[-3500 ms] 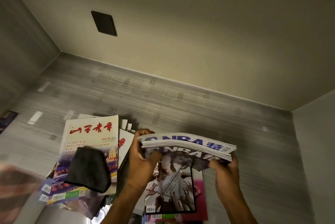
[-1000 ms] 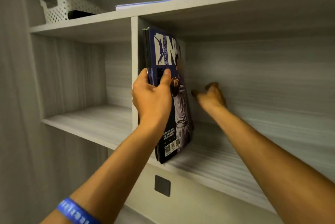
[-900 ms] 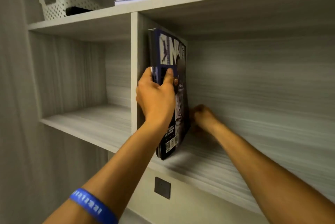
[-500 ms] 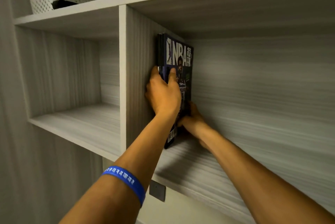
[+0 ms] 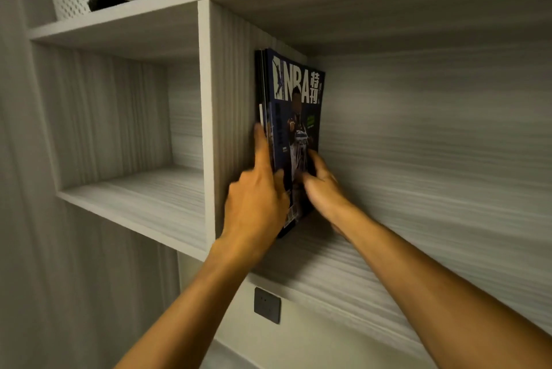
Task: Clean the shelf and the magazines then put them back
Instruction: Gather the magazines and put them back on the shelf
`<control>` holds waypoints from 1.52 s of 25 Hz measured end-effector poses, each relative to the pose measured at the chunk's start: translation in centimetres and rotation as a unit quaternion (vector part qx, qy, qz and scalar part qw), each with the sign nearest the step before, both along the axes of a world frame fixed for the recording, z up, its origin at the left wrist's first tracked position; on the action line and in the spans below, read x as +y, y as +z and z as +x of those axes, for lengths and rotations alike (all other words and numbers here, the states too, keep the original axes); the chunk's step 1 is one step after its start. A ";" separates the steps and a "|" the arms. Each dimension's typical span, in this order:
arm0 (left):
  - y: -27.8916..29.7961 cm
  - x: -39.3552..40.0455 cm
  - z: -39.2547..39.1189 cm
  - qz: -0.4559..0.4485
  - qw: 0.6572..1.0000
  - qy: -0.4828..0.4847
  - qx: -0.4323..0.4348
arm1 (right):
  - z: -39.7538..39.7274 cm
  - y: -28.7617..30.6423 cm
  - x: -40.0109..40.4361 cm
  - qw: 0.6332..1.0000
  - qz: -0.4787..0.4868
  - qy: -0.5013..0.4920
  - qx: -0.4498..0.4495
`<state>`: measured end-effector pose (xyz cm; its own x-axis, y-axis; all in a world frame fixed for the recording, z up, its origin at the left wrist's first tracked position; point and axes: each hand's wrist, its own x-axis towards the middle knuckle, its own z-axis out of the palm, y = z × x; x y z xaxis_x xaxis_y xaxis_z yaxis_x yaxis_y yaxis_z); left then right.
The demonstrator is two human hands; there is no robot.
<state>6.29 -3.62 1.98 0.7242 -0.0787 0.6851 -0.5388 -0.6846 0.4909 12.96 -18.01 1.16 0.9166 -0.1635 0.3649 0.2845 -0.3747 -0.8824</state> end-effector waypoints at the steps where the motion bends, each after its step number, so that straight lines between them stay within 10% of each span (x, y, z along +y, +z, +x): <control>1: -1.2 0.4 -0.2 0.042 0.999 0.009 0.026 | 0.1 0.0 0.1 1.000 -0.004 0.004 -0.010; 9: -3.4 0.8 -0.2 0.042 0.998 0.034 0.032 | -0.9 0.9 -0.6 0.989 -0.130 -0.063 -0.013; 20: -12.6 2.7 -9.8 -0.258 0.954 -0.134 -0.075 | -24.8 -8.0 5.5 0.979 -0.079 0.026 -0.189; 28: -39.4 4.0 -20.2 -0.164 0.921 -0.101 0.339 | -33.2 -35.4 4.2 0.977 -0.035 -0.066 0.202; 38: -58.8 1.7 -33.7 0.032 0.704 -0.079 0.705 | -47.5 -55.5 -3.1 0.711 -0.070 -0.288 0.638</control>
